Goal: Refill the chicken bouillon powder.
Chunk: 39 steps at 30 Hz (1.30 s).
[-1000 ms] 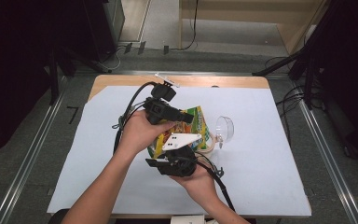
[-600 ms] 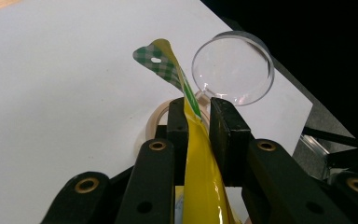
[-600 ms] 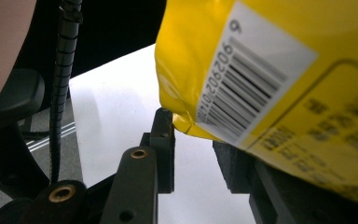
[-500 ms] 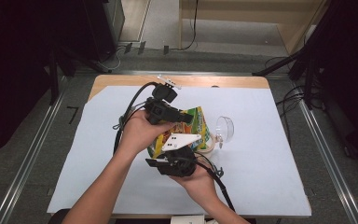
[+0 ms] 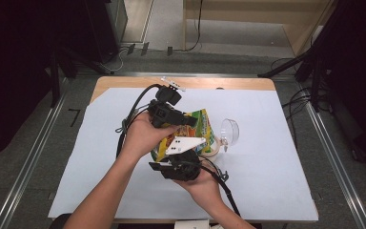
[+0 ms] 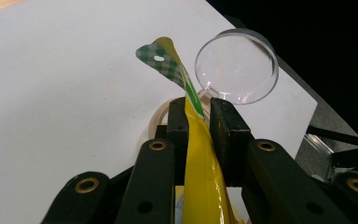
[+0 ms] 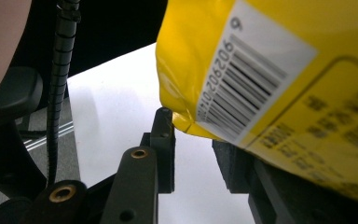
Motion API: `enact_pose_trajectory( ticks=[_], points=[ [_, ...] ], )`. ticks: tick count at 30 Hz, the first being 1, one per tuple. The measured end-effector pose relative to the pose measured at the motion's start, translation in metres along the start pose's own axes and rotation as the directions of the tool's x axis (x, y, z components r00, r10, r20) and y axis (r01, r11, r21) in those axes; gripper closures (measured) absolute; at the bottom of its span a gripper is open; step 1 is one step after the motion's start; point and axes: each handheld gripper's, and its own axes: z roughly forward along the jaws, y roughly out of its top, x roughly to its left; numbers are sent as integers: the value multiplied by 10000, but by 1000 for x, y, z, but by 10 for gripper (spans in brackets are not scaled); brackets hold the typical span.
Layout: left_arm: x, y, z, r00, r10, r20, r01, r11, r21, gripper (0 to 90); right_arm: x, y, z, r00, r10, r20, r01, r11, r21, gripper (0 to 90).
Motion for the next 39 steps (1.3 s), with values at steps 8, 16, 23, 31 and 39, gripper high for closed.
enact_pose_trajectory(
  ticks=[8, 16, 23, 31, 39],
  points=[
    [0, 0, 0, 9999, 107, 133, -107, 9999, 53, 783, 1, 0, 0, 10000, 92, -24, -92, 10000, 1, 719],
    [0, -1, 0, 9996, 16, 283, -15, 10000, -26, 753, 1, 0, 0, 10000, 40, -35, -41, 10000, -27, 719],
    [0, -1, 0, 9998, 1, 211, 0, 10000, -11, 760, 1, 0, 0, 10000, 46, -42, -47, 10000, -45, 719],
    [-1, -1, -1, 10000, -3, 83, 3, 10000, 5, 773, 2, 0, 1, 9999, 80, -67, -81, 9999, -105, 719],
    [-3, 0, -1, 10000, 30, -84, -30, 10000, -5, 781, 2, 0, 0, 9999, 81, -74, -82, 9998, -187, 719]
  ],
)
